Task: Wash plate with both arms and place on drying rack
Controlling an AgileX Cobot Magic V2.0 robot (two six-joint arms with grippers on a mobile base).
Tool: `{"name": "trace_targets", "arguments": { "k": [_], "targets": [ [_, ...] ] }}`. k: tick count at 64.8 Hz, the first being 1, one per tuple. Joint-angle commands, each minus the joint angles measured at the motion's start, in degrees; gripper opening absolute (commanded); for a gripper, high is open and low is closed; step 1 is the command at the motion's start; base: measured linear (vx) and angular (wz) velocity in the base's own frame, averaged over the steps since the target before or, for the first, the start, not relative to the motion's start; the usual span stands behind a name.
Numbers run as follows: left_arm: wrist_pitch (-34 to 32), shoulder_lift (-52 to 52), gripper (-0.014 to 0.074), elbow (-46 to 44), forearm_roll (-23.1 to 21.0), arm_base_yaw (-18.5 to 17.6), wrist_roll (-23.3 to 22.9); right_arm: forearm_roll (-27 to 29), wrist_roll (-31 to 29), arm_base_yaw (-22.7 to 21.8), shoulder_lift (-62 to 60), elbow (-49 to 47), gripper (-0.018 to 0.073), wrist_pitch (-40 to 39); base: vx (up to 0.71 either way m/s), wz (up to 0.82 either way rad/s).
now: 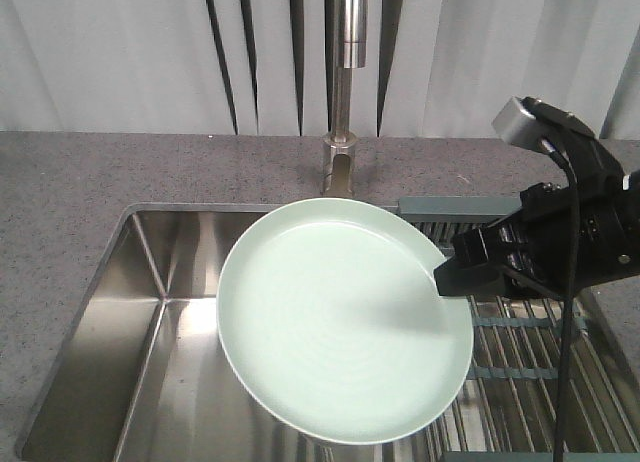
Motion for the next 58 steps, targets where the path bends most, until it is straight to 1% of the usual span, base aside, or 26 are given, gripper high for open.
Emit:
{"name": "trace_targets", "arguments": {
  "k": [1,12,16,20,27,35,41,46,53,58],
  "targets": [
    [-4.4,2.9,-0.0006,-1.8,-0.4,-0.4,-0.5,2.8,-0.4,0.0,-1.6,-1.2,-0.0008,-1.4,0.0,0.0],
    [-5.2,6.8,0.0,-1.8,-0.6,-0.4,-0.5,2.8,-0.4,0.0,-1.6,-1.2,-0.0008,-1.4,0.0,0.0],
    [-6.1,8.1,0.0011,-1.8,-0.7,-0.4,-0.5,2.8,-0.4,0.0,-1.6,-1.2,-0.0008,-1.4,0.0,0.0],
    [-7.0,9.6,0.0042,-2.1,-0.7,-0.4,-0.5,2.8,-0.4,0.0,-1.6,-1.2,-0.0008,-1.4,0.0,0.0],
    [-4.8,12.5,0.0134,-4.5,-1.1,-0.4,-0.5,2.8,-0.4,0.0,-1.6,-1.2,-0.0008,-1.4,0.0,0.0],
    [-1.6,15.9,0.0311,-8.7,-1.9,-0.4,0.1,2.8,-0.4,0.0,-1.6,-1.2,-0.0008,-1.4,0.0,0.0],
    [0.2,18.2,0.0422,-11.6,-1.9,-0.4,0.3,2.8,-0.4,0.0,-1.6,-1.2,-0.0008,-1.4,0.0,0.0],
    [1.3,20.3,0.0498,-14.0,-2.1,-0.4,1.8,2.8,-0.4,0.0,-1.6,-1.2,-0.0008,-1.4,0.0,0.0],
    [2.2,23.1,0.0552,-16.9,-5.9,-0.4,6.2,2.8,-0.4,0.0,-1.6,-1.2,-0.0008,-1.4,0.0,0.0],
    [3.3,25.2,0.0562,-19.4,-10.7,-0.4,13.0,2.8,-0.4,0.0,-1.6,-1.2,-0.0008,-1.4,0.0,0.0]
  ]
}}
